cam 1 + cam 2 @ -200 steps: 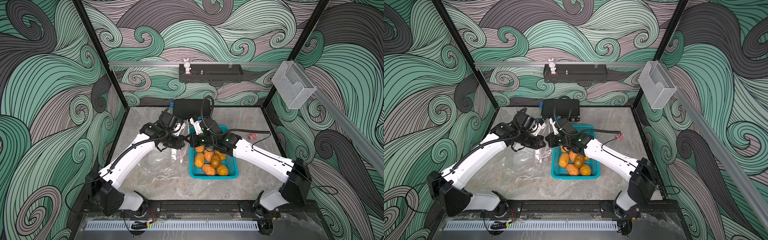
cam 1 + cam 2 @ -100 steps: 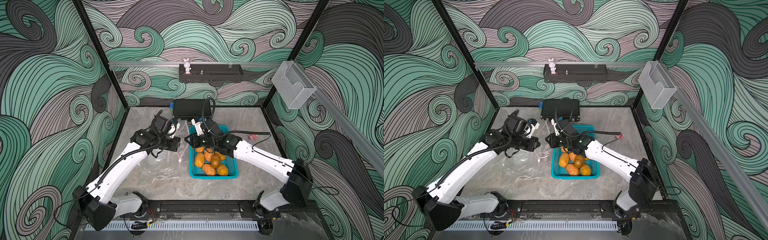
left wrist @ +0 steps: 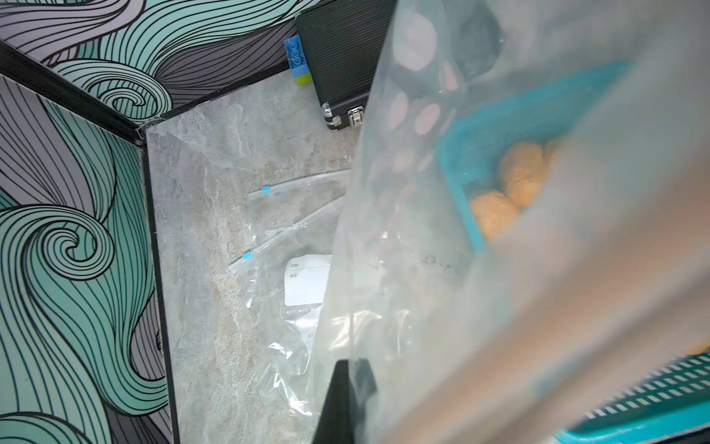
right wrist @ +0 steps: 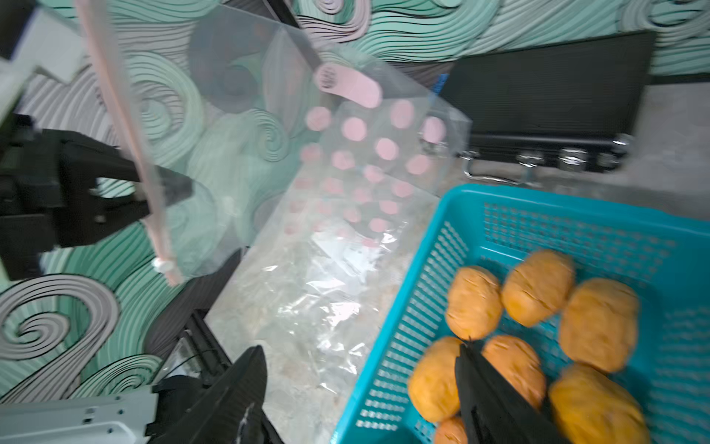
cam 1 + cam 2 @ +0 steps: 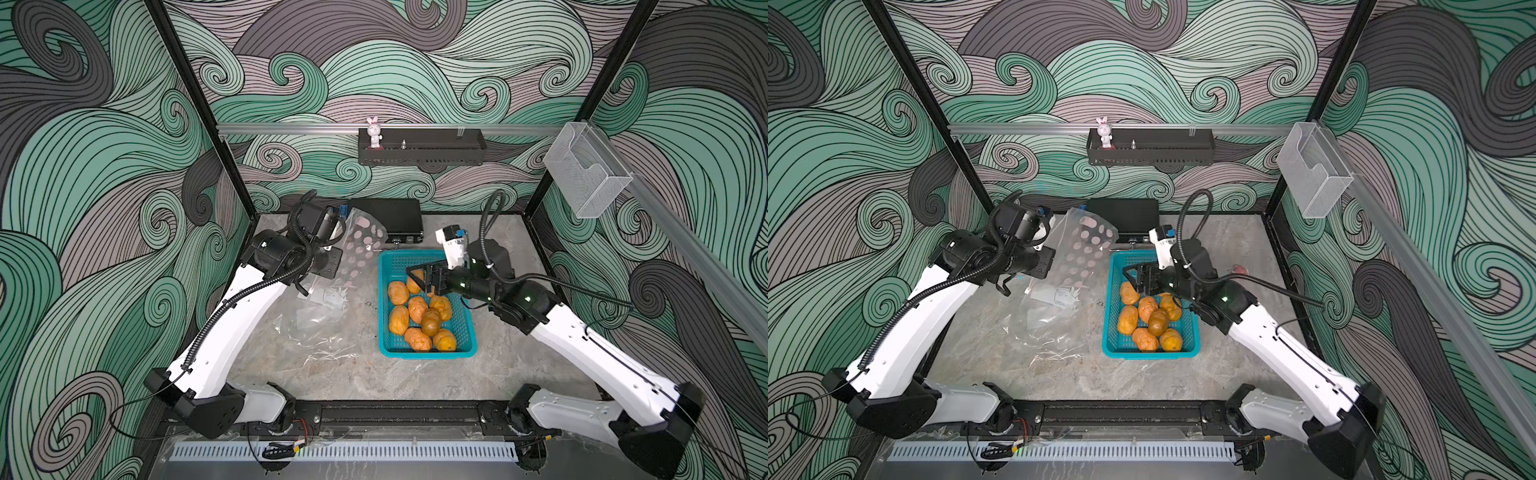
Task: Put the potatoes into a zipper bag and zip it
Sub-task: Open the zipper of the food storage bag, then pick up the potato from the basket.
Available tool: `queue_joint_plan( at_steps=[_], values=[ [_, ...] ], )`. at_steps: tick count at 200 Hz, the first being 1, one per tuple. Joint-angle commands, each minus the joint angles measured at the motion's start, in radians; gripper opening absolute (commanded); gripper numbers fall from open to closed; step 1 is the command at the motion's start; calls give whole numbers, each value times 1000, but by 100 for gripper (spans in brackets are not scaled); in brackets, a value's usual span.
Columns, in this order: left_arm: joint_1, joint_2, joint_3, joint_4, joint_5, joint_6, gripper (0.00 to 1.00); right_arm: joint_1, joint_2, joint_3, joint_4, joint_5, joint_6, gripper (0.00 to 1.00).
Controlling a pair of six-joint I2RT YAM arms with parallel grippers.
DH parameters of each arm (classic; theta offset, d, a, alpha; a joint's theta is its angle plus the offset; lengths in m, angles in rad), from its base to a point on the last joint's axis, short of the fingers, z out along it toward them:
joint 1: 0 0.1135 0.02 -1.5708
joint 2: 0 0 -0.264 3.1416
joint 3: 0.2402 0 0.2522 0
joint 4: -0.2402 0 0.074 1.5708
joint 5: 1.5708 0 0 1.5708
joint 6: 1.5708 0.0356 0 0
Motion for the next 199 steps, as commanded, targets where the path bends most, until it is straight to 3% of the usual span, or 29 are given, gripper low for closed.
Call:
queue_joint_plan(
  at_steps=[1, 38, 104, 137, 182, 199],
  values=[
    [-9, 55, -76, 5, 136, 18, 0, -4, 6, -90, -198, 134, -19, 75],
    [-30, 163, -239, 200, 471, -54, 0, -2, 67, -166, -229, 85, 24, 75],
    [-30, 225, -320, 308, 663, -111, 0, 15, 192, -212, -176, 91, 59, 78],
    [-29, 278, -327, 320, 711, -127, 0, 19, 258, -200, -173, 114, 62, 76],
    [-36, 297, -331, 321, 658, -156, 0, 20, 283, -206, -149, 156, 77, 63],
    [-38, 296, -332, 320, 633, -179, 0, 18, 283, -203, -144, 168, 74, 54]
  ],
)
